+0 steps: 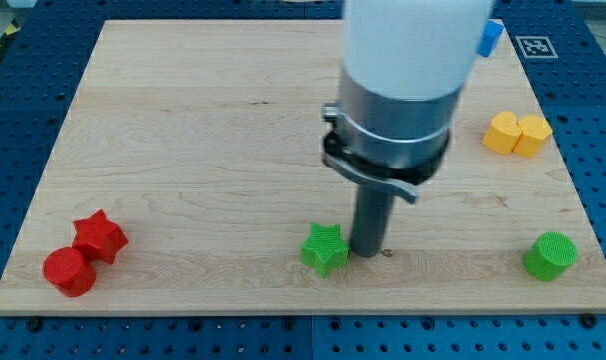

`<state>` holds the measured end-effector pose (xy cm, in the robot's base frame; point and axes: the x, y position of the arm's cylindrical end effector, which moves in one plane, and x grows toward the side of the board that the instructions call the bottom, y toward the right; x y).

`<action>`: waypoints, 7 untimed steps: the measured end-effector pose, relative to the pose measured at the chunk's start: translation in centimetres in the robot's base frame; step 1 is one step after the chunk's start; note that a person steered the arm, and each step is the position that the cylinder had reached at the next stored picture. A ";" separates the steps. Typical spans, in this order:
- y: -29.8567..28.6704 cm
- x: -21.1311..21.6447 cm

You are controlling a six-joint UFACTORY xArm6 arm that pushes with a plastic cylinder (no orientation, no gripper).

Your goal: Place the green blocks at the bottom center of the board

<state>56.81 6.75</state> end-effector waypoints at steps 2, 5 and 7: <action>-2.0 2.9; -1.4 1.1; 9.7 1.8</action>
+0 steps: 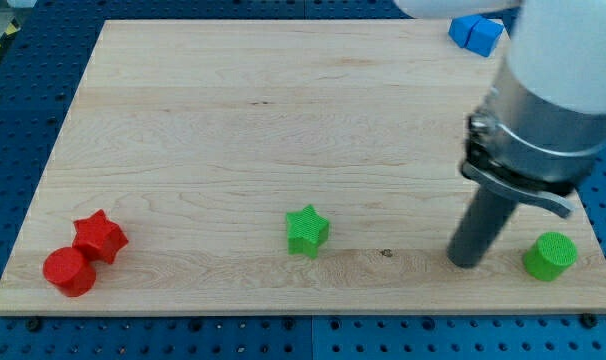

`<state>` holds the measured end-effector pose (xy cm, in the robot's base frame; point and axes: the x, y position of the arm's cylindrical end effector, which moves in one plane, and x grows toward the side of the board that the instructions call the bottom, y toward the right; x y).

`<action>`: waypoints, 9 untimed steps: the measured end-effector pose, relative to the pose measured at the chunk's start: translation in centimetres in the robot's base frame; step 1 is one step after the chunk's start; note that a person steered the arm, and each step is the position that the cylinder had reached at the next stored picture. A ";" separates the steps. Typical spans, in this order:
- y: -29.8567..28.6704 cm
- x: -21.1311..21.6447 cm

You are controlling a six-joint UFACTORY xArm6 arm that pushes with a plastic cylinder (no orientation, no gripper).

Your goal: Place the green blocks at the bottom center of the board

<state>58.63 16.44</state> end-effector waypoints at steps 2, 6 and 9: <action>10.5 3.1; 8.7 -0.3; -3.7 -4.9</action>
